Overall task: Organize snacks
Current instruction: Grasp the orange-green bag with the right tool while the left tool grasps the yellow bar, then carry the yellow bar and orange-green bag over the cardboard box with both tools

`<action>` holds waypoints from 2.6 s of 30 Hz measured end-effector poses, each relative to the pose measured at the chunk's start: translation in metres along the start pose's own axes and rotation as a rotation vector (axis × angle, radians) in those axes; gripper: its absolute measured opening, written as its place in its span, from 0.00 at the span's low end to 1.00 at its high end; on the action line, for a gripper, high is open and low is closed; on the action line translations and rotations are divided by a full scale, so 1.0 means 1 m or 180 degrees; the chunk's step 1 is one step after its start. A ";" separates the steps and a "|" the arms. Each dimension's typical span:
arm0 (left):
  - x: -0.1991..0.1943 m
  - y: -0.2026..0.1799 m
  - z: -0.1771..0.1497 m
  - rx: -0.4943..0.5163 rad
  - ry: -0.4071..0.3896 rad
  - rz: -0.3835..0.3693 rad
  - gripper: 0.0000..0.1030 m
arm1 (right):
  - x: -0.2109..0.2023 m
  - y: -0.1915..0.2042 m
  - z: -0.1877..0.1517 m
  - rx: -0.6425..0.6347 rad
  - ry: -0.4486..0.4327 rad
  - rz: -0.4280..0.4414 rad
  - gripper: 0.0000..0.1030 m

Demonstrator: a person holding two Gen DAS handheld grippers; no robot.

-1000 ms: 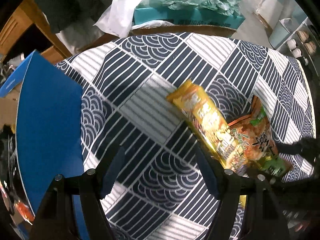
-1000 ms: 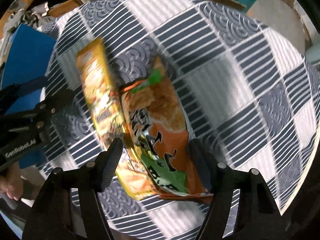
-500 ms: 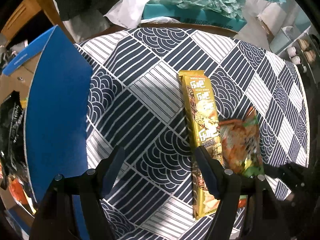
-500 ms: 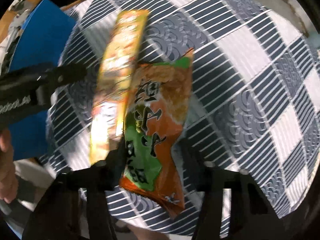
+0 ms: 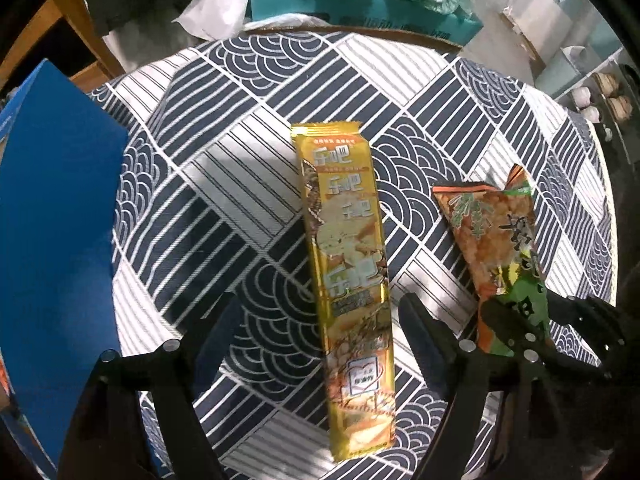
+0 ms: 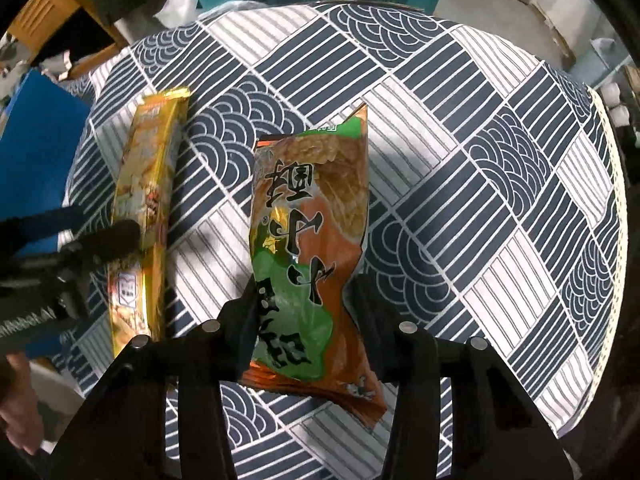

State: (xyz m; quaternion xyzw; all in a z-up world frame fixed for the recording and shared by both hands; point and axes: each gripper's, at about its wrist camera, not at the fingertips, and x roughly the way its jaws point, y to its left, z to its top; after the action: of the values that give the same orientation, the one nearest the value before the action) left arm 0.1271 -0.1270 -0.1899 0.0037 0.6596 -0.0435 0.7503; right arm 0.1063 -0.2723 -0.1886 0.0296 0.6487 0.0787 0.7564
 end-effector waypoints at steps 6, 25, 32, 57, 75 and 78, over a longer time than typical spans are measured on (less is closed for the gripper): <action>0.018 0.000 0.003 -0.0154 0.0104 -0.0053 0.80 | 0.007 0.011 0.005 0.0005 -0.0018 -0.0041 0.49; -0.003 0.009 -0.016 -0.0033 -0.0148 -0.0150 0.31 | 0.003 0.027 0.015 -0.0026 -0.0212 -0.0206 0.40; -0.046 0.017 -0.027 0.0095 -0.0484 -0.0065 0.31 | -0.032 0.036 0.002 -0.0097 -0.0377 -0.0251 0.39; -0.168 0.053 -0.057 0.0140 -0.1251 0.0010 0.31 | -0.120 0.106 -0.020 -0.0336 -0.0886 -0.0018 0.39; -0.202 0.161 -0.061 -0.0450 -0.1442 0.0141 0.31 | -0.140 0.228 0.008 -0.0939 -0.0984 0.0260 0.39; -0.204 0.185 -0.062 -0.0573 -0.1445 0.0149 0.31 | -0.136 0.253 0.015 -0.1054 -0.0954 0.0288 0.39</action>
State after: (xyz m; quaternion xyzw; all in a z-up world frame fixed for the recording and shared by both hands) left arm 0.0535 0.0739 -0.0060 -0.0577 0.4751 0.0331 0.8774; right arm 0.0808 -0.0431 -0.0166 -0.0545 0.5052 0.2126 0.8346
